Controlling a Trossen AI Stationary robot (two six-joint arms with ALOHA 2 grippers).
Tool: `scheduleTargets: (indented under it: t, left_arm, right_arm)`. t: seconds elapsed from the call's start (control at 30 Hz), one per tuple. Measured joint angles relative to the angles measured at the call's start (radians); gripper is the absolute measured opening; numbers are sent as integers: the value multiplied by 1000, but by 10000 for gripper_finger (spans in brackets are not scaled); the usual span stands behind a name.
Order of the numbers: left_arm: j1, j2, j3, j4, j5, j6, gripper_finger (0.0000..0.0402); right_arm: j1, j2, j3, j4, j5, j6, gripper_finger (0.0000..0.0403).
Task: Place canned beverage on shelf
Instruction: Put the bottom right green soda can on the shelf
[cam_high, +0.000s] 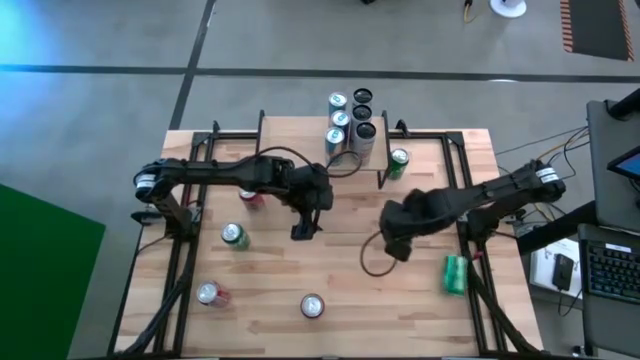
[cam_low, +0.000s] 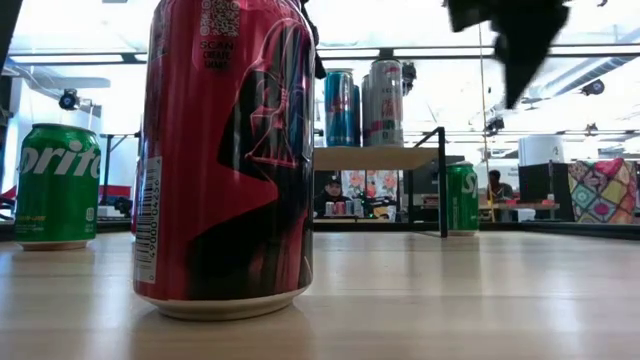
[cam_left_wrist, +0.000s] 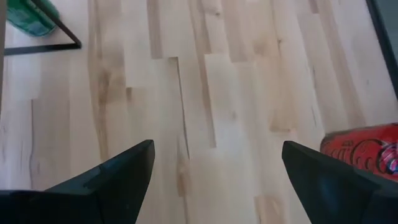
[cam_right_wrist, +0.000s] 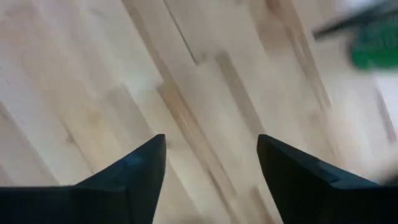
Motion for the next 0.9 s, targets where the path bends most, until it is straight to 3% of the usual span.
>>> scheduleTargets:
  t: [0.1,0.27,0.47,0.63,0.9]
  left_arm:
    - [-1,6,0,26,-41,-1,338]
    - [-1,15,-1,46,-82,-4,338]
    - [-2,16,-1,47,-88,-5,338]
    - [-3,16,-5,47,-88,-1,338]
    - [-3,16,-9,50,-88,66,338]
  right_arm:
    - [51,-22,-23,-49,-25,124,269]
    - [117,-41,-83,-76,-223,295,296]
    - [236,-46,-177,-77,-407,727,302]
    - [334,-57,-212,-27,-411,1006,305]
    - [370,-56,-286,157,-360,1158,353]
